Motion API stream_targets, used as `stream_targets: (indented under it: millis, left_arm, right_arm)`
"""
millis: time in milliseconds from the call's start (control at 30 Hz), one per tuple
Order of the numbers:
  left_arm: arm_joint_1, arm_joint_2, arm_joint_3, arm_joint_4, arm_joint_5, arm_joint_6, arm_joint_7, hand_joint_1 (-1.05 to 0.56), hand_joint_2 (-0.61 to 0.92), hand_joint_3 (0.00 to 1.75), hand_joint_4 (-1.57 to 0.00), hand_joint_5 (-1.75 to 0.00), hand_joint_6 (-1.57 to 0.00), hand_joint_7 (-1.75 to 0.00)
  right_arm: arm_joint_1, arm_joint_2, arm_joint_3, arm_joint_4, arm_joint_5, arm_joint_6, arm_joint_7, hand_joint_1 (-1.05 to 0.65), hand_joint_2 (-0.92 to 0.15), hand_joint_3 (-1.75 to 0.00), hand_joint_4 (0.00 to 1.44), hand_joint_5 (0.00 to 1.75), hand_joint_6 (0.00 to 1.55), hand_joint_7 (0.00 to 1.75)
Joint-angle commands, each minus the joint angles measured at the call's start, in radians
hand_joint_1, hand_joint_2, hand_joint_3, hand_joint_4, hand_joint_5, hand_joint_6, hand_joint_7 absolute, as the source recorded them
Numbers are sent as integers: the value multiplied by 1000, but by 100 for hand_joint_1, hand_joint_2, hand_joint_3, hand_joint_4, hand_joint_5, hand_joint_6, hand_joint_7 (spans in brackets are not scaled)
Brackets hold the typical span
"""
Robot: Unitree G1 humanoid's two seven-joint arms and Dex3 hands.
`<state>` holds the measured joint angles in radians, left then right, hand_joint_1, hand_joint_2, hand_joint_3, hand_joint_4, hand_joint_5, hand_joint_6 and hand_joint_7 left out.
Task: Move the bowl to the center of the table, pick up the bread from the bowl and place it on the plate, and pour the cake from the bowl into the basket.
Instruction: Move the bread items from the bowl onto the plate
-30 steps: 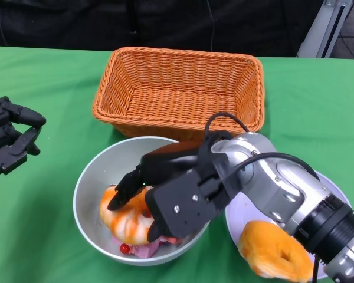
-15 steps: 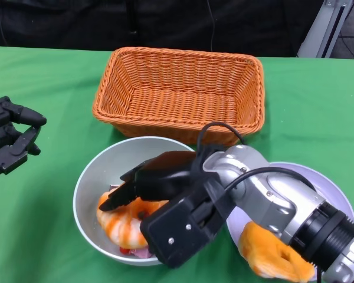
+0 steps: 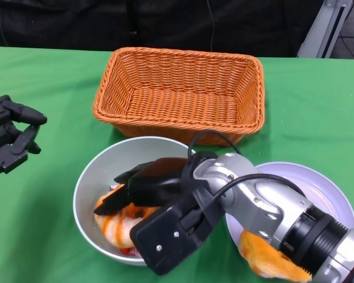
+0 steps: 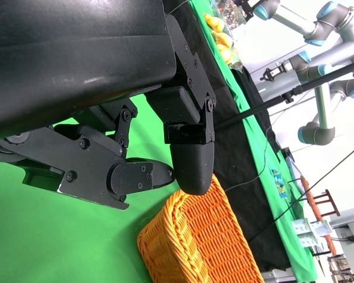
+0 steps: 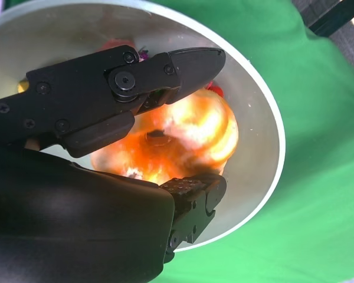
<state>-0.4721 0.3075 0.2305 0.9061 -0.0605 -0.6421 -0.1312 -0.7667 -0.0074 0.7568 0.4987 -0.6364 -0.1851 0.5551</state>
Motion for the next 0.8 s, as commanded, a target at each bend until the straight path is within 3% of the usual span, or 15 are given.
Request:
stream_targets:
  millis: [33,333,467,500,533,567,633,700,800]
  left_arm:
    - [6,14,5,-9,-9,-5,-5,-9,81,55,-85,-145,-85,-108]
    - [11,16,1,-15,-2,-4,0,-9,80,56,-84,-145,-85,-108]
    - [9,16,-1,-12,-4,-10,-4,-9,81,55,-85,-146,-85,-109]
    - [9,16,-2,-10,-2,-15,-4,-8,81,55,-85,-146,-85,-109]
    - [9,17,-4,-9,0,-19,-2,-8,81,55,-85,-146,-85,-109]
    - [9,17,-5,-9,1,-21,-1,-8,80,56,-85,-146,-85,-109]
    - [9,18,-9,-11,5,-19,5,-8,80,56,-86,-146,-86,-109]
    - [10,19,-11,-12,9,-20,8,-9,80,57,-86,-146,-86,-109]
    - [11,19,-10,-13,12,-22,10,-8,79,58,-87,-146,-86,-109]
  right_arm:
    - [10,-1,17,39,-24,16,-1,-81,-92,-6,25,10,43,2]
    - [27,14,35,63,-80,31,-88,-52,-92,-6,50,13,51,2]
    - [38,20,45,85,-101,19,-151,-31,-92,-9,80,24,61,4]
    - [43,21,47,87,-105,16,-172,-29,-92,-9,82,36,65,3]
    - [48,23,47,92,-107,13,-195,-27,-92,-11,78,59,68,2]
    - [51,24,47,96,-108,10,-211,-24,-92,-12,71,93,76,2]
    - [65,27,41,109,-106,-10,-273,-21,-92,-10,70,118,85,5]
    - [73,28,33,122,-101,-29,-325,-20,-92,-8,73,130,92,6]
    - [75,30,27,138,-97,-46,-363,-22,-92,-6,73,133,100,9]
